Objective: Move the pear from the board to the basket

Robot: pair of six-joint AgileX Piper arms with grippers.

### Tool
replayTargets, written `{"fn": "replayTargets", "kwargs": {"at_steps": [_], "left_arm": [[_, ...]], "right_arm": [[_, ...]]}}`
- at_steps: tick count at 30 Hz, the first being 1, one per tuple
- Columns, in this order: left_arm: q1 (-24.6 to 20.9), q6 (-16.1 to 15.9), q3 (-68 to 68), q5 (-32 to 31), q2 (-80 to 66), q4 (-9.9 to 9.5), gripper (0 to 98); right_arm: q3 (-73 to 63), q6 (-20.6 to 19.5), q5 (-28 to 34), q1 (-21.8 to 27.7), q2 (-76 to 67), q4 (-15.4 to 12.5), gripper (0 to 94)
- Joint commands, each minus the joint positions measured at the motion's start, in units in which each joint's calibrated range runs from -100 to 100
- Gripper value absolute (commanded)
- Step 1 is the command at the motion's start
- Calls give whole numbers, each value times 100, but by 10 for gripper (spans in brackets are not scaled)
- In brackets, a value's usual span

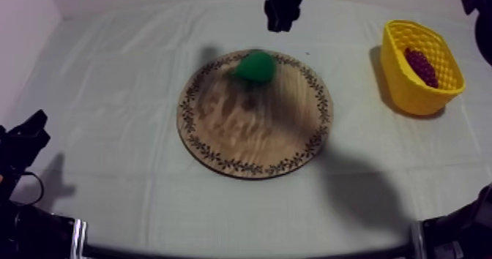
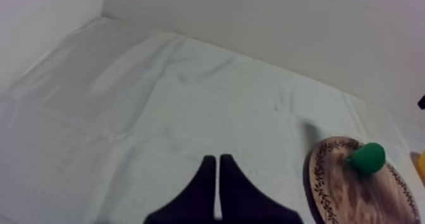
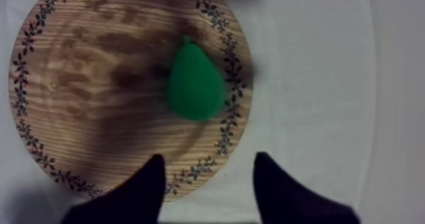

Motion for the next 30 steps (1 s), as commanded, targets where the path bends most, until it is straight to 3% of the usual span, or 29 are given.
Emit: {"fn": "replayTargets", "kwargs": {"at_steps": [1, 7, 30], "left_arm": [[0, 1, 0, -1, 0, -1, 1], [0, 1, 0, -1, 0, -1, 1], [0, 1, 0, -1, 0, -1, 1]], "right_arm": [[27, 0, -17, -12, 12, 7, 583], [50, -51, -74, -59, 111, 35, 640], [-46, 322, -190, -57, 1118, -151, 661]]}}
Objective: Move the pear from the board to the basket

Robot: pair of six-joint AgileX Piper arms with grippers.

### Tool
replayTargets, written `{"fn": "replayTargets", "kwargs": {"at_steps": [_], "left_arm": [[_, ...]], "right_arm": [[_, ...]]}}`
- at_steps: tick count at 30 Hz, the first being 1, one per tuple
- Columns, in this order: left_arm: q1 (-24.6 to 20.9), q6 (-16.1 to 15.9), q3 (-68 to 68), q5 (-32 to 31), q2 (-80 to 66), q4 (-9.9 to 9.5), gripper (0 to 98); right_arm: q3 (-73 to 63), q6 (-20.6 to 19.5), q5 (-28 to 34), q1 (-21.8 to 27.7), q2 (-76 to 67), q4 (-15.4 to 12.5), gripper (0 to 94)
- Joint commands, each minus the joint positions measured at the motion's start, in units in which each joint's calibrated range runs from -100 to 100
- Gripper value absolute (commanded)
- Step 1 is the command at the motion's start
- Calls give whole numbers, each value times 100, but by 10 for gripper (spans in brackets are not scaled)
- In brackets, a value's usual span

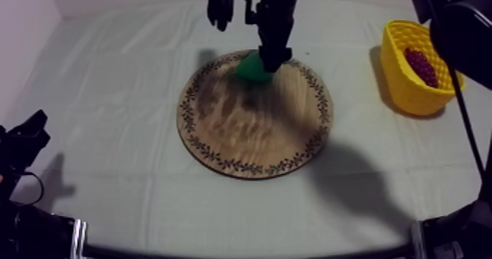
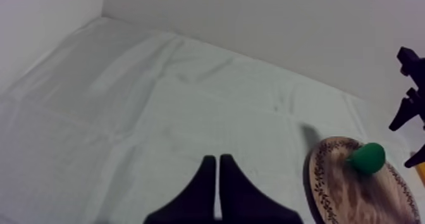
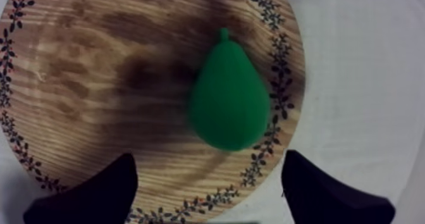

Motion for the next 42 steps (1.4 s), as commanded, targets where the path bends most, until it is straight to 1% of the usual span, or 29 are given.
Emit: {"fn": "replayTargets", "kwargs": {"at_steps": [1, 8, 18, 28, 32, 38, 42], "left_arm": [[0, 1, 0, -1, 0, -1, 1], [0, 1, 0, -1, 0, -1, 1], [0, 1, 0, -1, 0, -1, 1], [0, 1, 0, -1, 0, -1, 1], [0, 1, 0, -1, 0, -1, 1], [0, 1, 0, -1, 0, -1, 1], [0, 1, 0, -1, 0, -1, 1]], "right_arm": [[-38, 9, -16, -19, 103, -27, 662], [-358, 7, -137, -13, 546, -41, 666], [-1008, 29, -230, 85, 1194, 47, 668], [-1124, 69, -268, 59, 1564, 22, 655], [-1166, 58, -309, 40, 1659, 6, 635], [-1220, 16, -367, 24, 1737, 13, 560], [-1285, 5, -406, 24, 1734, 39, 534]]}}
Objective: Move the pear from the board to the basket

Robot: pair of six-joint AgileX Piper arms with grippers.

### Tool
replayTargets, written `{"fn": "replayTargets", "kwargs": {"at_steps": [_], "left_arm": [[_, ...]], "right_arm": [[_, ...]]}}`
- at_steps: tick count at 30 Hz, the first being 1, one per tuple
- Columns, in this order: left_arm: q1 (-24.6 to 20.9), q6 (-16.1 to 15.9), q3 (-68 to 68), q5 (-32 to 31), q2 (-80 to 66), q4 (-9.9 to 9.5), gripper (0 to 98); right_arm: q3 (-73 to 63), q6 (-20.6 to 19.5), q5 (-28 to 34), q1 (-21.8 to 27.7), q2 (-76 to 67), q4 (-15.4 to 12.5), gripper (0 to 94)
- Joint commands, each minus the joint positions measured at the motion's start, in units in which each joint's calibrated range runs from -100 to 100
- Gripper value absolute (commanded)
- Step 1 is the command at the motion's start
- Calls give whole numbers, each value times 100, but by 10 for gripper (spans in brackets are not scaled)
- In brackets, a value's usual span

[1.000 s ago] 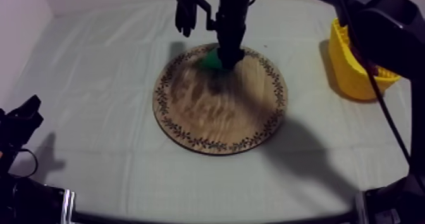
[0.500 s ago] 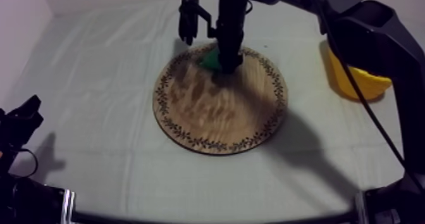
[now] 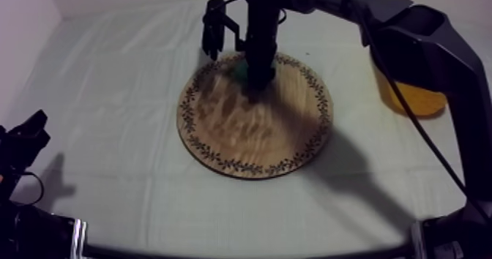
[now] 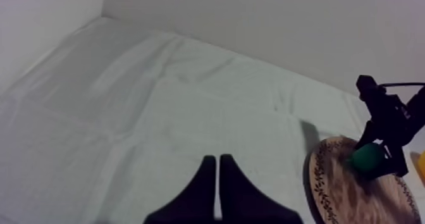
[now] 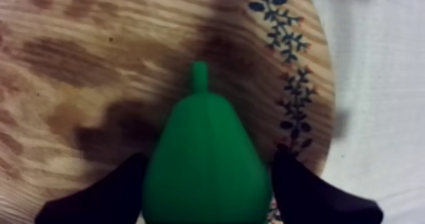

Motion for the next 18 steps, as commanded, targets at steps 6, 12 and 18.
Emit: {"fn": "replayTargets", "kwargs": {"at_steps": [6, 12, 18], "left_arm": [[0, 1, 0, -1, 0, -1, 1], [0, 1, 0, -1, 0, -1, 1], [0, 1, 0, -1, 0, -1, 1]], "right_arm": [[-87, 13, -6, 8, -167, 38, 516], [-139, -26, 23, 15, -330, 38, 470], [15, -25, -23, 40, -462, 57, 460]]}}
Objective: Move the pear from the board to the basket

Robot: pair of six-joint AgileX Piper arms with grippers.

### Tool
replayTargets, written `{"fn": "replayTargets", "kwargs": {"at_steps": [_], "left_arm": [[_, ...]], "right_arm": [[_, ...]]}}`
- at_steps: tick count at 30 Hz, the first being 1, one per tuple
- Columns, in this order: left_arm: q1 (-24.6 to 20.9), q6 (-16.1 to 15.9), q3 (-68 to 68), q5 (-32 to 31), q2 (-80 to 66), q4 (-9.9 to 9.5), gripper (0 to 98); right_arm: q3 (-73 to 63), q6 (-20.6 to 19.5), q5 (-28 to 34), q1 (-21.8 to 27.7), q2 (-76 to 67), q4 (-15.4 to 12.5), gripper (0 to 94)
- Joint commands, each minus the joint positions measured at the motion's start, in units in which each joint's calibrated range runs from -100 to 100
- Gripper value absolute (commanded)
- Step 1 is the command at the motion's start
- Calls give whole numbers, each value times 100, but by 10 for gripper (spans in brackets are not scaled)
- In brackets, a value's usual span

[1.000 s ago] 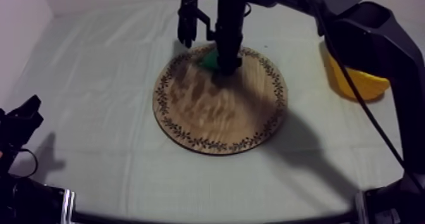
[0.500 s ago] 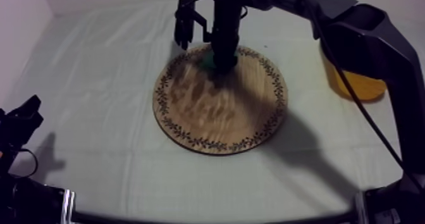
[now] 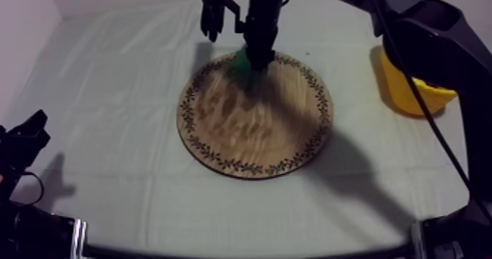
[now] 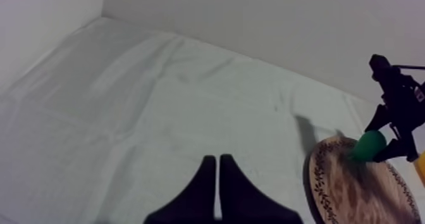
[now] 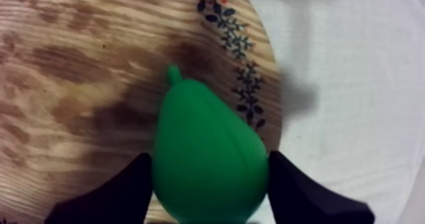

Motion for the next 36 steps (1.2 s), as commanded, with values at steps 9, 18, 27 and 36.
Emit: {"fn": "replayTargets", "kwargs": {"at_steps": [9, 18, 27, 36], "left_arm": [[0, 1, 0, -1, 0, -1, 1], [0, 1, 0, -1, 0, -1, 1], [0, 1, 0, -1, 0, -1, 1], [0, 1, 0, -1, 0, -1, 1]], "right_arm": [[203, -16, -43, 55, -276, 75, 454], [158, -78, 40, 147, -802, 145, 450], [441, -292, 56, 313, -1593, 127, 445], [1039, -643, -25, 571, -2521, 13, 442]]}}
